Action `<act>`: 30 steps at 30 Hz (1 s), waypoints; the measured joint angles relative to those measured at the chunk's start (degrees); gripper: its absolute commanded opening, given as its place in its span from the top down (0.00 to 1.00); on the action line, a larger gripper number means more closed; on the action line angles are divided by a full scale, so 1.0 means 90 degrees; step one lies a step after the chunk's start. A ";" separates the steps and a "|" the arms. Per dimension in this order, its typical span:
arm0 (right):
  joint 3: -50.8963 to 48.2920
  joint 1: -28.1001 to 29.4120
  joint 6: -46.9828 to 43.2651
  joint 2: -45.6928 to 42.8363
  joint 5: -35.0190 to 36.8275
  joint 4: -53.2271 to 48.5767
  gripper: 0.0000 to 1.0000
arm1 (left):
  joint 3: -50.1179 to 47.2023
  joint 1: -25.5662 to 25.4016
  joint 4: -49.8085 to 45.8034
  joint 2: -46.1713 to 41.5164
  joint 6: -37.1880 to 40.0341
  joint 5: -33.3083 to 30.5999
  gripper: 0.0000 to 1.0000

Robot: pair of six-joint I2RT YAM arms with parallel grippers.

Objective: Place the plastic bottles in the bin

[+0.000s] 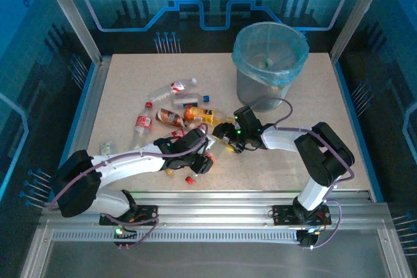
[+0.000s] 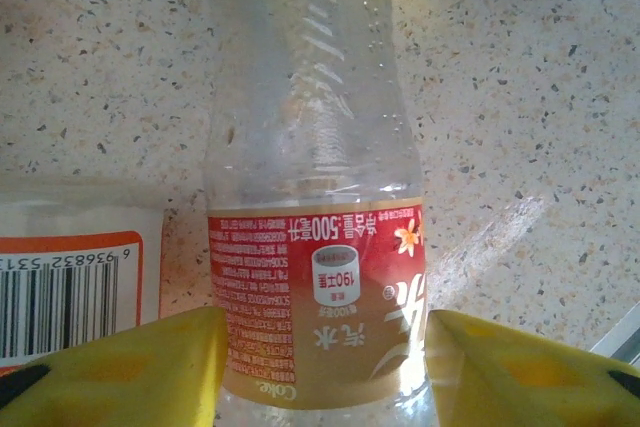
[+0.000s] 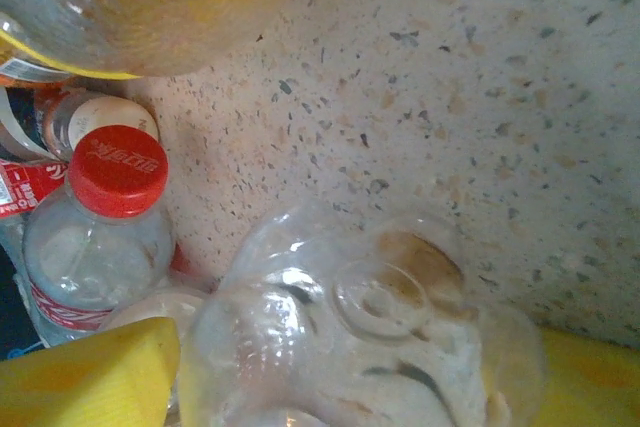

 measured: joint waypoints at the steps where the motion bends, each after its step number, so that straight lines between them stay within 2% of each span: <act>1: -0.0010 0.0000 0.0022 0.0019 0.0000 0.0034 0.29 | 0.0000 0.0000 0.0000 0.0012 0.0000 0.0000 0.44; 8: -0.0134 0.0002 -0.0010 -0.0046 0.0051 0.0114 0.45 | 0.0000 -0.0024 0.0005 0.0034 0.0012 -0.0002 0.43; 13: -0.0202 0.0002 -0.0253 -0.0631 0.0527 -0.0391 0.47 | 0.0090 -0.0034 -0.0012 -0.0109 0.0102 0.0002 0.40; 17: -0.0095 0.0049 -0.0772 -0.1508 0.1183 -0.1090 0.49 | 0.0330 -0.0034 -0.0070 -0.0772 0.0136 -0.0012 0.38; 24: 0.1049 0.0542 -0.2361 -0.2771 0.2608 -0.2246 0.53 | 0.0891 -0.0034 0.0136 -0.2033 0.0126 -0.0614 0.39; 30: 0.2373 0.1064 -0.4121 -0.3230 0.3631 -0.2509 0.53 | 0.0971 -0.0034 0.0313 -0.2443 0.0121 -0.1479 0.41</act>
